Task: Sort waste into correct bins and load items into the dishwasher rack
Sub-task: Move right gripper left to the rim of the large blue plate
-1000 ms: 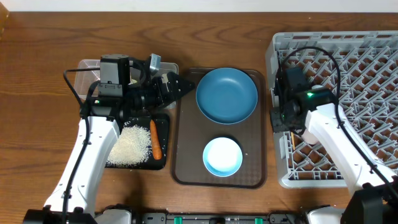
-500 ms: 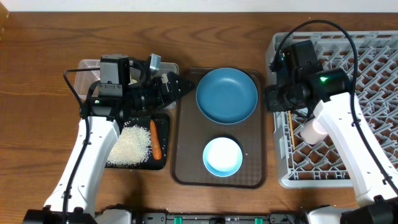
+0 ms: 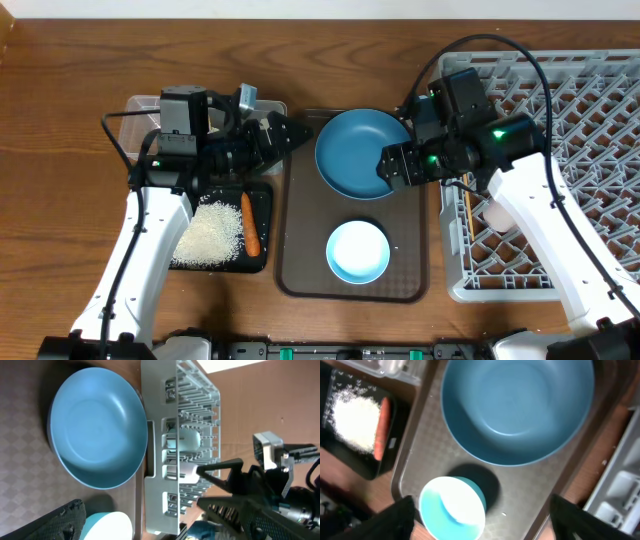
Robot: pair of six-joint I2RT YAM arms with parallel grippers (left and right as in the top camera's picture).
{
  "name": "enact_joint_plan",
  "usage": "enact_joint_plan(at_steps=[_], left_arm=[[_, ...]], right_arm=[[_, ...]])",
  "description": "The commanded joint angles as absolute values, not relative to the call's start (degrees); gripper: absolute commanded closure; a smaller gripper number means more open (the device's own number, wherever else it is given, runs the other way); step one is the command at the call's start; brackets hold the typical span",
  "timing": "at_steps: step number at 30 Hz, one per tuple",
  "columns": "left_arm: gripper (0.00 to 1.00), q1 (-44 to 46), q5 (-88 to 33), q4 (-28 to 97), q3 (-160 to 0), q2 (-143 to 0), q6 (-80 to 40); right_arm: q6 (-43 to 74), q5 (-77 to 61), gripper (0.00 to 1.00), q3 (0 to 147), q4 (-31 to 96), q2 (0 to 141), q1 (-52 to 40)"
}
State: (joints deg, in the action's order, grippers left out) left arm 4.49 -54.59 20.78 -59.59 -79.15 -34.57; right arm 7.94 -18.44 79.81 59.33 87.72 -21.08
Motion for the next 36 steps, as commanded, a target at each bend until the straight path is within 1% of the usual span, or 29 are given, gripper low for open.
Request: enact_joint_plan(at_steps=[1,3,8,10,12,16,24,28,32,36], left_arm=[[0.0,3.16,-54.08,17.78,-59.53,-79.22,-37.1],[0.0,1.58,-52.29,17.58,-59.7,-78.81,-36.69],[0.0,-3.88,-44.62,19.68,-59.88,-75.55,-36.07],[0.0,-5.93,-41.39,20.75,-59.9,-73.89,-34.54],[0.0,-8.27,-36.34,23.05,-59.9,-71.81,-33.12],[0.0,-11.44,-30.44,27.29,-59.9,-68.88,-32.82],[0.0,-13.21,-30.13,29.56,-59.88,-67.92,-32.84],[0.0,-13.21,-30.13,29.56,-59.88,-68.16,-32.84],[0.0,-13.21,-30.13,29.54,-59.88,-68.16,-32.84],[0.0,-13.21,-30.13,29.56,-59.88,-68.16,-32.84]], right_arm=[[7.62,-21.45,0.07,80.25,59.35,87.66,-21.98],[7.6,-21.43,0.07,80.25,59.48,87.66,-22.24],[6.26,-21.21,0.19,79.9,59.42,87.68,-22.76],[6.09,-20.71,0.2,79.44,58.83,87.74,-23.49],[6.09,-18.92,0.25,78.54,57.6,87.85,-24.82],[5.23,-16.69,0.29,75.66,54.41,87.88,-27.22],[4.84,-9.06,0.34,65.41,45.52,87.88,-31.59],[4.91,-9.58,0.37,60.34,39.22,87.88,-31.7],[4.8,-9.41,0.37,56.6,33.69,87.9,-31.7],[2.83,-9.43,0.38,53.41,24.88,87.9,-31.75]])
